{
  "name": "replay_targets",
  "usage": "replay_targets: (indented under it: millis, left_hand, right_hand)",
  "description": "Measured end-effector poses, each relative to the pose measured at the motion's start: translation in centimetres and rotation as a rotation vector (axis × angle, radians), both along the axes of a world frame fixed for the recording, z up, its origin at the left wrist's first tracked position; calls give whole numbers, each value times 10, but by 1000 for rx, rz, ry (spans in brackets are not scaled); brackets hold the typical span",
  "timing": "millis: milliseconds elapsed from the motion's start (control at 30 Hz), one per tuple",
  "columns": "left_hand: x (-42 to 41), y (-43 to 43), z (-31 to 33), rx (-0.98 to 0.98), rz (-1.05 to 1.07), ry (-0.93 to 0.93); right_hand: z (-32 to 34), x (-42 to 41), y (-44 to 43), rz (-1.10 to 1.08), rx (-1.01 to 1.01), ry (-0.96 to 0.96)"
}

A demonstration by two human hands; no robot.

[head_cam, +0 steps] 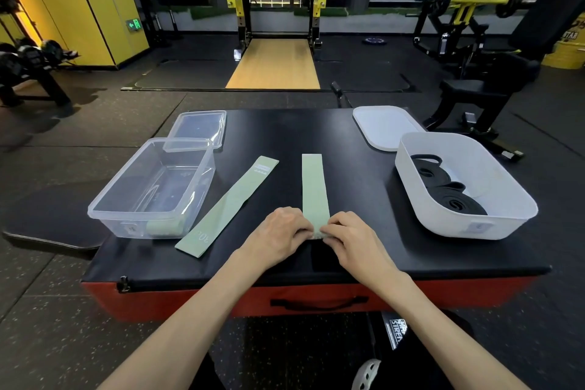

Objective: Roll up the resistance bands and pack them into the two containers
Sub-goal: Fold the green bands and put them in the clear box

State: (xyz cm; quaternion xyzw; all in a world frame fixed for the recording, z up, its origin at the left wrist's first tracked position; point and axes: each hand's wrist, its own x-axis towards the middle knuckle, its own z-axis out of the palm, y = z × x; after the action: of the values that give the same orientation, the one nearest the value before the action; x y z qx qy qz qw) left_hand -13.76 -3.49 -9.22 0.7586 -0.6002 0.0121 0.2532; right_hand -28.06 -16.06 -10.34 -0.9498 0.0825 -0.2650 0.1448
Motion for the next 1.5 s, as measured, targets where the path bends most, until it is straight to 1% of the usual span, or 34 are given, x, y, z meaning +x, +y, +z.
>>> replay_targets:
  millis: [200,367,533,733,867,1000,1233,1400,1500]
  left_hand:
    - [0,1,-2,-35,-1,12]
    - [-1,4,-8,-136,1,-13]
    - [0,5,-9,-102,-22,-40]
    - [2,3,-6,-84,-15,-41]
    - [4,2,-5,-40,-12,-17]
    - [8,0,-4,-5,-12,2]
    - [9,-3,-4,-2,9,17]
    - [7,-1,-6,-58,4,-30]
    - [3,-1,-5,-58,-23,-57]
  right_hand:
    - [-4,7,-4,-27,12,-2]
    - [-4,11,-8,-17,33,4]
    - [-5,14,-13,-6,47,46]
    - [-5,13,-14,-1,73,43]
    - [-4,11,-14,-14,101,75]
    - [0,8,-13,-15,75,55]
    - [-2,13,-12,7,37,13]
    - [-2,18,-17,22,33,26]
    - [-1,20,-19,28,35,50]
